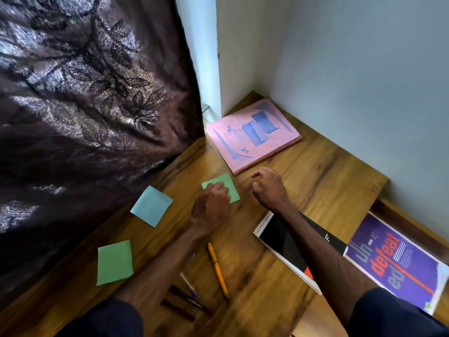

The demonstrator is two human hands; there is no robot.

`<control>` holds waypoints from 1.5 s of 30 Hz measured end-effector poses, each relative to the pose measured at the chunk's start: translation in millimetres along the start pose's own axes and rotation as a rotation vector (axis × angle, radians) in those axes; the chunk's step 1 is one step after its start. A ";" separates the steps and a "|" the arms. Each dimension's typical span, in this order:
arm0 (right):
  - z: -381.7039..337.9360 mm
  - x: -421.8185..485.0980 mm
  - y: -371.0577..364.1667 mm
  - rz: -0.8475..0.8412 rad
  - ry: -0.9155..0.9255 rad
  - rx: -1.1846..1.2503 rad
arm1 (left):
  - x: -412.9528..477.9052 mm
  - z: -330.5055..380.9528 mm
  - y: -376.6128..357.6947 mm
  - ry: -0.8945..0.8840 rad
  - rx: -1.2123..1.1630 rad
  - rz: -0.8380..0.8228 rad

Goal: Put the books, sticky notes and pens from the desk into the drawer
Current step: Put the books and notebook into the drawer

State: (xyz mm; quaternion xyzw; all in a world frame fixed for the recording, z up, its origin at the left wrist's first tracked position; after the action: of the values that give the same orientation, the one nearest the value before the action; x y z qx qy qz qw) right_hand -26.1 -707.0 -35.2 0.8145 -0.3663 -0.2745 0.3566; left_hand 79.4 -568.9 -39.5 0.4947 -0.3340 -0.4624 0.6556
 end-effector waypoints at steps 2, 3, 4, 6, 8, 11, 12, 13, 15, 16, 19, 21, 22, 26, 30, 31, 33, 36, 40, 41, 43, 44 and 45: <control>1.4 1.5 0.9 0.001 -0.020 0.008 | -4.6 -6.1 6.5 0.001 0.020 0.041; 2.7 2.3 1.1 0.004 -0.029 0.016 | -3.5 -8.6 11.0 0.000 0.016 0.069; 3.1 2.5 1.2 0.006 -0.034 0.027 | -0.8 -10.8 14.8 0.008 -0.004 0.095; 3.3 2.3 2.6 0.010 -0.043 0.044 | 9.8 -9.7 25.0 0.057 -0.071 0.146; 5.6 3.2 5.3 0.022 -0.055 0.068 | 27.2 -5.9 31.9 0.125 -0.136 0.184; 12.3 4.9 8.6 0.036 -0.082 0.072 | 63.8 5.1 24.6 0.110 -0.094 0.088; 15.1 5.3 9.9 0.043 -0.086 0.067 | 76.8 9.1 19.4 0.081 -0.049 0.027; 18.8 5.3 11.2 0.045 -0.091 0.067 | 89.4 13.3 14.8 0.046 0.004 -0.019; 25.6 2.2 12.5 0.042 -0.094 0.078 | 110.4 20.1 8.1 0.001 0.098 -0.081; 27.6 0.3 13.6 0.043 -0.093 0.083 | 118.6 21.7 7.3 -0.006 0.130 -0.106; 29.9 -4.7 20.8 0.089 -0.087 0.119 | 133.4 22.9 4.2 -0.044 0.191 -0.210; 31.2 -9.0 27.0 0.129 -0.098 0.153 | 138.8 29.1 7.1 -0.117 0.245 -0.247; 32.4 -11.1 29.1 0.141 -0.108 0.166 | 139.8 33.0 8.8 -0.151 0.270 -0.265; 40.7 -21.7 35.4 0.165 -0.153 0.205 | 139.6 56.5 14.7 -0.261 0.387 -0.317; 48.6 -33.4 50.1 0.184 -0.218 0.295 | 133.5 74.8 21.7 -0.309 0.491 -0.302; 52.1 -34.5 52.3 0.177 -0.246 0.347 | 132.0 77.6 25.1 -0.313 0.506 -0.286; 60.7 -31.1 52.0 0.125 -0.356 0.558 | 130.3 81.6 36.0 -0.313 0.512 -0.255; 63.3 -18.0 30.9 -0.099 -0.599 1.077 | 122.8 86.5 55.1 -0.310 0.522 -0.266; 49.6 3.5 20.6 -0.175 -0.639 1.397 | 98.9 92.2 64.8 -0.348 0.494 -0.321; 47.8 6.7 20.7 -0.140 -0.623 1.436 | 92.8 90.4 62.9 -0.348 0.475 -0.340; 44.2 7.2 20.7 -0.103 -0.611 1.437 | 80.9 83.1 63.5 -0.317 0.441 -0.352; 43.6 6.0 20.7 -0.093 -0.614 1.433 | 76.9 76.6 64.4 -0.284 0.413 -0.333; 43.6 2.6 21.2 -0.080 -0.617 1.435 | 72.9 68.0 65.4 -0.239 0.367 -0.299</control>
State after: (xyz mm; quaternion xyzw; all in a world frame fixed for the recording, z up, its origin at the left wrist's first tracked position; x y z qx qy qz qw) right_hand -64.0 -735.7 -45.1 0.7453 -0.5070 -0.1973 -0.3854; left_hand 62.0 -654.8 41.3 0.5911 -0.4105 -0.5411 0.4350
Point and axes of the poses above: each hand's wrist, its own x-axis towards the middle knuckle, its own y-axis out of the back of the hand, z = x × y, the point moved 9 cm from there along x, towards the middle knuckle, and after that the axes turned 5 degrees about -y, right-handed, at the moved point
